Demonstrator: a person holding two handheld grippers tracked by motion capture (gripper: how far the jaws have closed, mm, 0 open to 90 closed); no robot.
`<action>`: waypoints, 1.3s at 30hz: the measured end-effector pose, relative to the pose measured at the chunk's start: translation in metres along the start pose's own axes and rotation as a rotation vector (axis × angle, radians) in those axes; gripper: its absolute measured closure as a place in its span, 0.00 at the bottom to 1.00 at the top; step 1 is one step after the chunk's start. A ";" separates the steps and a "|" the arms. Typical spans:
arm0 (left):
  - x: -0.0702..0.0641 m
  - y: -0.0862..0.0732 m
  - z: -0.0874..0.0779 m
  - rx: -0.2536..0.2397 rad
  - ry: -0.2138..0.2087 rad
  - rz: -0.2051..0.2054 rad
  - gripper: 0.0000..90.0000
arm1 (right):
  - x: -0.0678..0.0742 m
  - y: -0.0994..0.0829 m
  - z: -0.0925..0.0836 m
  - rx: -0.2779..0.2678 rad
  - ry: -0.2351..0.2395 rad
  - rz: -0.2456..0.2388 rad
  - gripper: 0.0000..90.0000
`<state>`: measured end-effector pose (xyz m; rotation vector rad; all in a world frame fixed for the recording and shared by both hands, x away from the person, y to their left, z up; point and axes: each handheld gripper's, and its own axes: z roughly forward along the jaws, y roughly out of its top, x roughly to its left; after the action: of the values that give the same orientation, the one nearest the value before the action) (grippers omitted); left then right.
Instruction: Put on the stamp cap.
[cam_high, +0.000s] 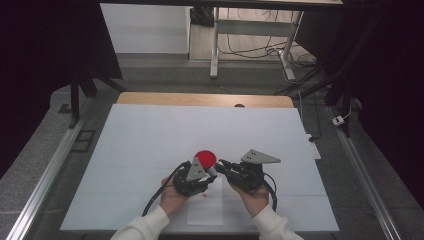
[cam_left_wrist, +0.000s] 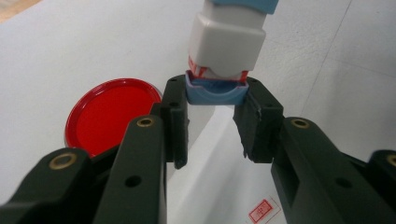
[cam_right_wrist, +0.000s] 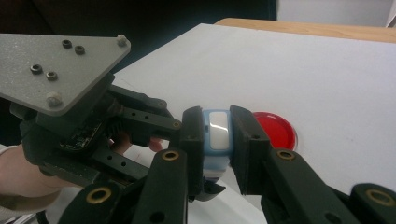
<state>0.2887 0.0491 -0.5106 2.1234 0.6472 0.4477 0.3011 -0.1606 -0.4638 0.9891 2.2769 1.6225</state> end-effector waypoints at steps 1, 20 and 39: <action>0.000 0.000 0.000 0.001 -0.001 0.004 0.73 | 0.000 0.000 0.000 0.002 0.001 0.001 0.84; -0.007 0.000 0.000 -0.001 0.067 0.062 0.73 | 0.003 -0.002 0.002 0.015 -0.037 0.063 0.84; -0.009 -0.001 0.000 0.008 0.090 0.106 0.73 | 0.000 -0.004 0.004 0.024 -0.011 0.101 0.84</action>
<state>0.2810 0.0440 -0.5123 2.1620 0.5895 0.6026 0.3016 -0.1583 -0.4684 1.1336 2.2793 1.6271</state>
